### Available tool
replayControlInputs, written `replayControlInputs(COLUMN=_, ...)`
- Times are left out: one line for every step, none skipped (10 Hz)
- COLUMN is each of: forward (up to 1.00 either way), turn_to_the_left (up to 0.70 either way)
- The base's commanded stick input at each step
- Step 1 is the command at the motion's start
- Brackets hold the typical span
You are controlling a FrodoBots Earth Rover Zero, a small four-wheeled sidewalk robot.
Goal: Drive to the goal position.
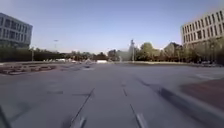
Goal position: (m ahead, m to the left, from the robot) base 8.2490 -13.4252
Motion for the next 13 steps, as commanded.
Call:
replayControlInputs(forward=0.60, turn_to_the_left=-0.14)
replayControlInputs(forward=0.60, turn_to_the_left=-0.14)
replayControlInputs(forward=0.60, turn_to_the_left=-0.14)
replayControlInputs(forward=0.60, turn_to_the_left=-0.14)
replayControlInputs(forward=0.60, turn_to_the_left=-0.14)
replayControlInputs(forward=0.60, turn_to_the_left=-0.14)
replayControlInputs(forward=0.60, turn_to_the_left=-0.14)
replayControlInputs(forward=0.60, turn_to_the_left=-0.14)
replayControlInputs(forward=0.60, turn_to_the_left=-0.14)
replayControlInputs(forward=0.60, turn_to_the_left=-0.14)
replayControlInputs(forward=0.60, turn_to_the_left=-0.14)
replayControlInputs(forward=0.60, turn_to_the_left=-0.14)
replayControlInputs(forward=0.60, turn_to_the_left=-0.14)
